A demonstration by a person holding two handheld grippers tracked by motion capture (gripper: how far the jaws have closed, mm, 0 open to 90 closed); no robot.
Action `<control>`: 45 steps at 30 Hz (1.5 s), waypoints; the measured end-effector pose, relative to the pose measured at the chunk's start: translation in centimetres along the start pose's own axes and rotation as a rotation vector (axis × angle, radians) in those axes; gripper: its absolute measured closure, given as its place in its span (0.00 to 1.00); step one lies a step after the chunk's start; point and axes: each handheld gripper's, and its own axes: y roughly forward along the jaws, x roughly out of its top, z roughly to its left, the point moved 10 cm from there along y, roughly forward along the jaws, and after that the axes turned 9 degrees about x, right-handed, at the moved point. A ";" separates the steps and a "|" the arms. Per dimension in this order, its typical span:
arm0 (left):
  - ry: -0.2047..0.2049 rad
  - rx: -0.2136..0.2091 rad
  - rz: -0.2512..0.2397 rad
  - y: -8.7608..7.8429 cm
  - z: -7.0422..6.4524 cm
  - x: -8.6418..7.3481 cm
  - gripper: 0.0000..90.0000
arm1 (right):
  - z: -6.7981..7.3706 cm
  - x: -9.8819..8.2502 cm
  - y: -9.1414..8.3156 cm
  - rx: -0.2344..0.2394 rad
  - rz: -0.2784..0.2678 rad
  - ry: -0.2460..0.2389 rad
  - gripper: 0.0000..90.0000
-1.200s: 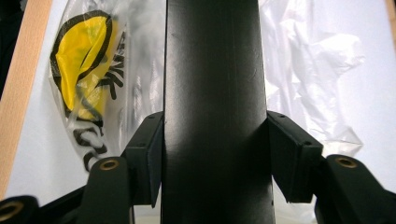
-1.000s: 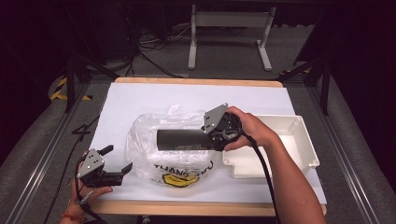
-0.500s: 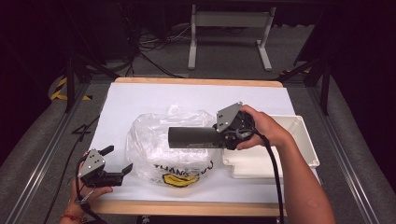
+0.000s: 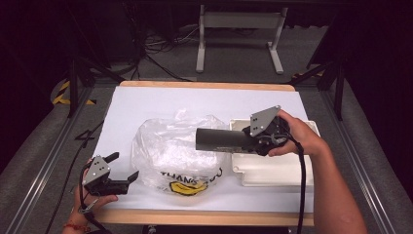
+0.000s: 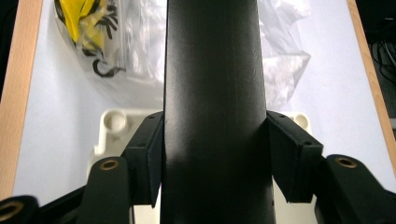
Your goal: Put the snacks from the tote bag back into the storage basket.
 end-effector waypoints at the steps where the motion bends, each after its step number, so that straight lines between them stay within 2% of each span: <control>1: 0.000 0.000 0.000 0.0 0.0 0.0 0.05 | 0.0 0.0 0.0 0.000 0.000 0.000 0.48; 13: 0.006 0.004 0.002 0.0 0.0 0.0 0.05 | 0.1 -3.6 -2.2 -0.044 0.018 0.049 0.48; 22: 0.002 0.005 -0.003 -0.1 0.1 0.1 0.05 | 0.3 -5.4 -3.5 -0.060 0.016 0.070 0.48; 30: 0.010 0.007 0.003 0.0 0.0 0.1 0.05 | 0.5 -8.0 -4.8 -0.064 0.039 0.099 0.48; 45: 0.007 0.005 0.006 0.0 -0.1 0.0 0.05 | 0.8 -10.9 -4.6 -0.031 0.063 0.139 0.48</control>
